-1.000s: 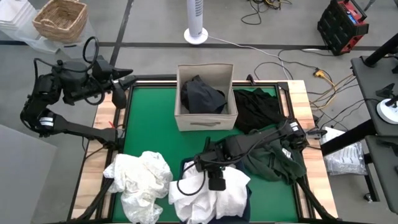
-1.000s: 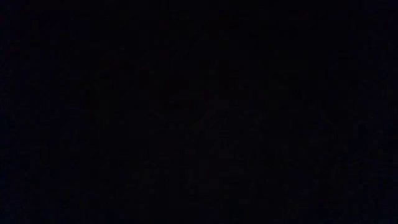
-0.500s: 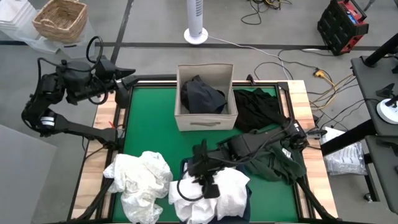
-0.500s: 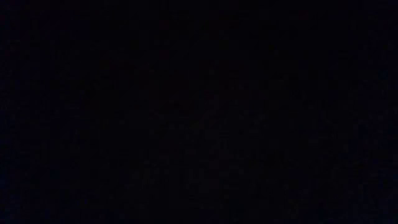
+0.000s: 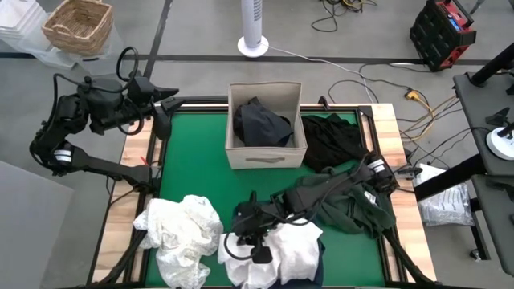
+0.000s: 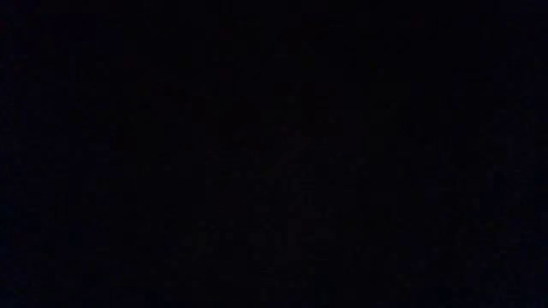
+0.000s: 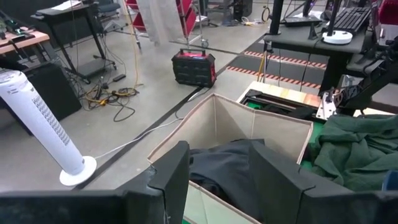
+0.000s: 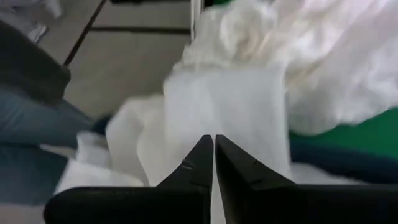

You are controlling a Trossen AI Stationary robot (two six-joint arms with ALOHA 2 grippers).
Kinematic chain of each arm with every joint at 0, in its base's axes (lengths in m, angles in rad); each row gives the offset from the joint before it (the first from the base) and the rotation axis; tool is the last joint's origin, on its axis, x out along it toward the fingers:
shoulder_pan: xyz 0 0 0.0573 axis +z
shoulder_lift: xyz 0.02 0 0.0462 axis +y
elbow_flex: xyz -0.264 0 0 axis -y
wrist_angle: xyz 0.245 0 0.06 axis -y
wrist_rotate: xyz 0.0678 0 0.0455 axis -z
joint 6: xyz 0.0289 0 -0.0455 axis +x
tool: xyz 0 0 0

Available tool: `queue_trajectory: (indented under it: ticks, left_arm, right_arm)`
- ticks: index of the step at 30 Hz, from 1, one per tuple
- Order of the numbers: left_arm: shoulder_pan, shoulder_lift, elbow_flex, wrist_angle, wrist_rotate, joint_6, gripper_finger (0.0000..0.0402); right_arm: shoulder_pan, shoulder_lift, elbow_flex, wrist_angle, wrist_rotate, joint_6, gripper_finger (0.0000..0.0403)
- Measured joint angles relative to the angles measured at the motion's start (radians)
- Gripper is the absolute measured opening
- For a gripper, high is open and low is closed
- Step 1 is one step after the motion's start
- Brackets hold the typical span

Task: Sort clothes
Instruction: Put the white polo shirt into the blue laundry bin

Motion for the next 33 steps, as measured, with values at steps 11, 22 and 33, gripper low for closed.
queue_trajectory:
  ticks: [11, 22, 33]
  left_arm:
    - [0.0, 0.0, 0.0, -0.002, 0.0, 0.0, 0.0145]
    - [0.0, 0.004, 0.0, -0.004, -0.002, 0.0, 0.0145]
    - [0.0, 0.016, 0.0, 0.0, -0.004, -0.002, 0.0145]
  right_arm:
    - [0.002, -0.001, -0.183, -0.086, -0.006, 0.047, 0.0009]
    - [0.002, 0.002, -0.273, -0.075, 0.064, 0.015, 0.0009]
    - [0.002, -0.008, -0.173, -0.135, 0.073, -0.03, 0.0013]
